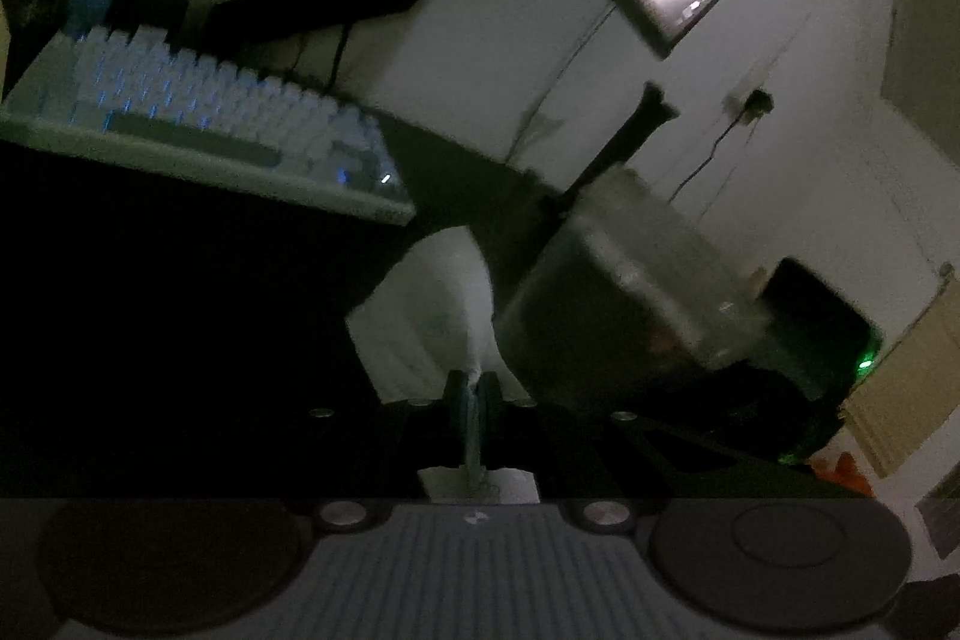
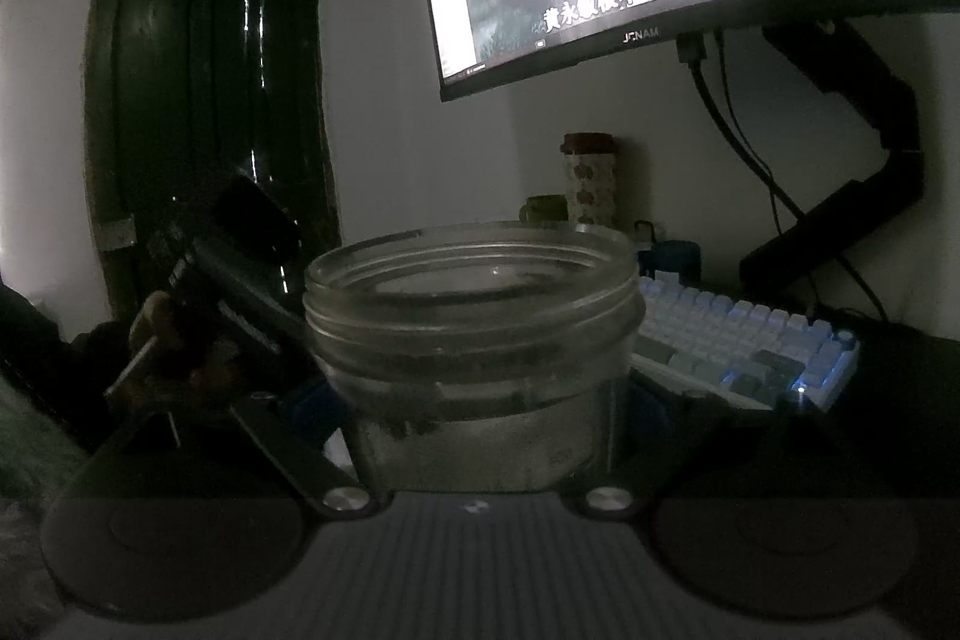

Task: Clean container
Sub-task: 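Wipe inside the jar with the left tool's tissue while the right tool holds the jar, then rub the tissue around the jar's inner wall with the left tool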

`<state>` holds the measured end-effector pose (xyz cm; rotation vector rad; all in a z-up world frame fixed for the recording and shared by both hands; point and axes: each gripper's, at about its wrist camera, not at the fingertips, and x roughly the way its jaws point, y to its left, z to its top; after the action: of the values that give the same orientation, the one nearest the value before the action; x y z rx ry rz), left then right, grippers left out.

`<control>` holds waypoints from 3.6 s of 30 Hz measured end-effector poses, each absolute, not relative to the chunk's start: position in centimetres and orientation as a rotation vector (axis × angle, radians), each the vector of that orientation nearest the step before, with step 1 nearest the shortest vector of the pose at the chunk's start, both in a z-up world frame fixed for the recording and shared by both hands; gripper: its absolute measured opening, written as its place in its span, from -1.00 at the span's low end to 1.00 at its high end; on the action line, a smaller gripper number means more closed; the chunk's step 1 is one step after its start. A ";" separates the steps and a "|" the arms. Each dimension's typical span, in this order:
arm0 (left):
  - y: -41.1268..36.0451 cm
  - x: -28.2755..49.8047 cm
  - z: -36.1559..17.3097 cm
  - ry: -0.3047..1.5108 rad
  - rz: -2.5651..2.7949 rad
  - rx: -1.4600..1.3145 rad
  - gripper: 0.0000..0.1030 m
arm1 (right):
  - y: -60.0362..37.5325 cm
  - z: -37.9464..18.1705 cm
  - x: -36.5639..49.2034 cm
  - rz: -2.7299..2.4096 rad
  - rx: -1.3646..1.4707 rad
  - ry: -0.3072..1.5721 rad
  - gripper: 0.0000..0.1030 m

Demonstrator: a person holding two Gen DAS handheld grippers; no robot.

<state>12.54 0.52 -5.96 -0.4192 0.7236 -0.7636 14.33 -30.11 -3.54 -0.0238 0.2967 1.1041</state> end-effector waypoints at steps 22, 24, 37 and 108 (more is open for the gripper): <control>-0.2 12.7 -7.0 0.748 -0.737 -0.375 -0.95 | -29.8 -3.8 14.5 1.098 -0.034 0.311 0.81; -0.2 12.9 -7.3 0.760 -0.737 -0.384 -0.95 | -29.8 -3.8 14.5 1.099 -0.032 0.314 0.81; 0.8 12.0 -5.0 0.719 -0.783 -0.425 -0.94 | -29.7 -3.9 14.5 1.096 -0.033 0.327 0.81; -1.5 10.9 -4.6 0.673 -0.642 -0.327 -0.94 | -29.4 -3.9 14.3 0.998 -0.024 0.389 1.00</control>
<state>10.89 -1.46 -4.63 -0.3266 0.6734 -0.6416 14.34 -29.39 -3.88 -0.0238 0.3892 0.9981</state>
